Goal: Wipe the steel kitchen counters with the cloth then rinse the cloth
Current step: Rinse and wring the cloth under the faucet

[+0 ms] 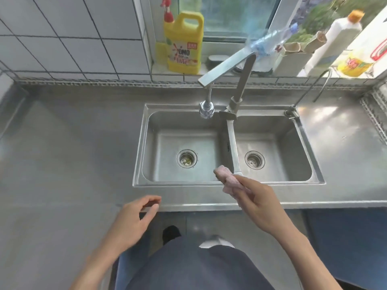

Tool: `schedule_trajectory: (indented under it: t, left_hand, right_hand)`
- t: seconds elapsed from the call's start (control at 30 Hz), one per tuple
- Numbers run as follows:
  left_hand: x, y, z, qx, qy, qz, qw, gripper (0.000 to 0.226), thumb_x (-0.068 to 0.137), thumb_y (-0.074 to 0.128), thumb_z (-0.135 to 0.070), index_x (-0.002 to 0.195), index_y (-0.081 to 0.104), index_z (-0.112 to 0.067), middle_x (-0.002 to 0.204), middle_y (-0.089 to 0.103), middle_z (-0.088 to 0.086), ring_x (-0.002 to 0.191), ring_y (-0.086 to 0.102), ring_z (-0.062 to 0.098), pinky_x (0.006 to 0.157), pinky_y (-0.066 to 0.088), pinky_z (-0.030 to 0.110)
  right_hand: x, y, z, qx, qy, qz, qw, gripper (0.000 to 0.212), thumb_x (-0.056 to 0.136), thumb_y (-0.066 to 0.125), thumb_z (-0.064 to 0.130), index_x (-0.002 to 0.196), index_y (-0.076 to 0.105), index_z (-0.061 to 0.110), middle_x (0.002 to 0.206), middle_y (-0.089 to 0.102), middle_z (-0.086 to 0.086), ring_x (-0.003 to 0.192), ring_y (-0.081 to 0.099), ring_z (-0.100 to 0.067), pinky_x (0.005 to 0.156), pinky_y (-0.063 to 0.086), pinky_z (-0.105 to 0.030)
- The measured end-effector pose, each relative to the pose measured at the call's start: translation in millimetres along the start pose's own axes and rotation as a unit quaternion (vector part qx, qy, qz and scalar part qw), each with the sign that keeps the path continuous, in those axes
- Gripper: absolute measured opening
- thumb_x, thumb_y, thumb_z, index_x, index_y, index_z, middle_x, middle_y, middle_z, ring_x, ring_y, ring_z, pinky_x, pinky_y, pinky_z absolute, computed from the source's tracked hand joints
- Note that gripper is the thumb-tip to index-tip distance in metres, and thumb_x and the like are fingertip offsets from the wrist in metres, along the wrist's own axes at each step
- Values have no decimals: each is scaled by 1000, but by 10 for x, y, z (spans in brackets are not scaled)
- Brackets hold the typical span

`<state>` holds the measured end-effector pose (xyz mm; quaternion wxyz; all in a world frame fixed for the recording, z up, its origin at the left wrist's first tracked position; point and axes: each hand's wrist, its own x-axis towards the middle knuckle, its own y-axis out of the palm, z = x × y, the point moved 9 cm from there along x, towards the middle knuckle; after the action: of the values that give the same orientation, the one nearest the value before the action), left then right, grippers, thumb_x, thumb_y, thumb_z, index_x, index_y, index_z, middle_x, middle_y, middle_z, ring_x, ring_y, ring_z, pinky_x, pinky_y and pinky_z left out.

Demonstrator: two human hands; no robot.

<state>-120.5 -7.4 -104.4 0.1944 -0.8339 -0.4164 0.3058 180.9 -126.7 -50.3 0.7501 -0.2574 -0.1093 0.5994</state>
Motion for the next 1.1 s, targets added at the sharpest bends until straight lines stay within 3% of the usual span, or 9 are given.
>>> schedule_trajectory:
  t: [0.17, 0.37, 0.43, 0.57, 0.67, 0.77, 0.87, 1.0, 1.1]
  left_hand:
    - [618, -147, -173, 40, 24, 41, 998, 25, 103, 62, -31, 126, 71, -30, 121, 71, -24, 114, 62, -13, 108, 46, 21]
    - [1138, -85, -482, 26, 41, 38, 998, 22, 102, 64, -29, 123, 71, -35, 116, 70, -27, 110, 60, -19, 96, 41, -1]
    - [1249, -13, -553, -8, 19, 33, 999, 21, 102, 64, -27, 120, 71, -34, 116, 72, -25, 109, 63, -16, 100, 44, 6]
    - [1436, 199, -674, -114, -34, 28, 993, 18, 105, 60, -23, 116, 74, -26, 110, 78, -15, 105, 71, -3, 104, 53, 26]
    - [1601, 423, -738, -213, -88, 55, 972, 27, 108, 50, -38, 117, 72, -26, 109, 80, -12, 104, 75, 3, 106, 54, 42]
    - [1748, 643, -764, -303, -143, 96, 937, 46, 105, 36, -63, 121, 70, -37, 114, 80, -10, 108, 75, 8, 103, 54, 40]
    - [1912, 738, -738, -370, -166, 91, 910, 46, 101, 42, -69, 120, 73, -41, 112, 81, -4, 109, 76, 14, 100, 57, 40]
    - [2141, 827, -580, -416, -201, 51, 885, 41, 103, 57, -49, 121, 73, -16, 105, 82, 6, 101, 77, 25, 100, 60, 45]
    - [2245, 879, -501, -414, -210, 38, 885, 26, 104, 58, -35, 112, 74, -16, 91, 80, 4, 87, 75, 22, 98, 60, 45]
  right_hand:
    - [500, 5, 182, -26, 1, 1, 1000, 34, 108, 51, 29, 139, 62, 40, 127, 71, 24, 111, 69, -3, 91, 56, -38]
    - [1144, -36, 239, -81, -16, 35, 996, 31, 106, 56, 22, 133, 67, 32, 112, 76, 18, 103, 70, -7, 90, 56, -39]
    - [1328, -6, 230, -100, -29, 62, 993, 27, 105, 57, 23, 127, 68, 33, 102, 75, 18, 92, 67, -6, 82, 54, -38]
    - [1628, 129, 195, -110, -52, 121, 985, 25, 105, 55, 25, 127, 67, 28, 108, 75, 8, 95, 66, -20, 83, 54, -43]
    - [1801, 263, 188, -123, -78, 135, 980, 22, 104, 56, 26, 122, 67, 25, 102, 73, 6, 90, 63, -22, 77, 53, -43]
    - [1912, 429, 144, -140, -89, 134, 977, 17, 103, 55, 24, 115, 65, 17, 96, 70, 1, 86, 60, -23, 70, 49, -41]
    - [2018, 577, 73, -149, -83, 138, 976, 11, 102, 52, 22, 107, 61, 17, 100, 67, 0, 89, 58, -23, 69, 48, -41]
    - [2156, 741, -52, -139, -73, 157, 975, 16, 102, 52, 20, 114, 62, 20, 113, 65, 1, 101, 57, -21, 75, 49, -39]
    - [2195, 792, -212, -138, -54, 178, 973, 24, 103, 53, 22, 125, 64, 21, 117, 62, 0, 108, 57, -22, 81, 48, -36]
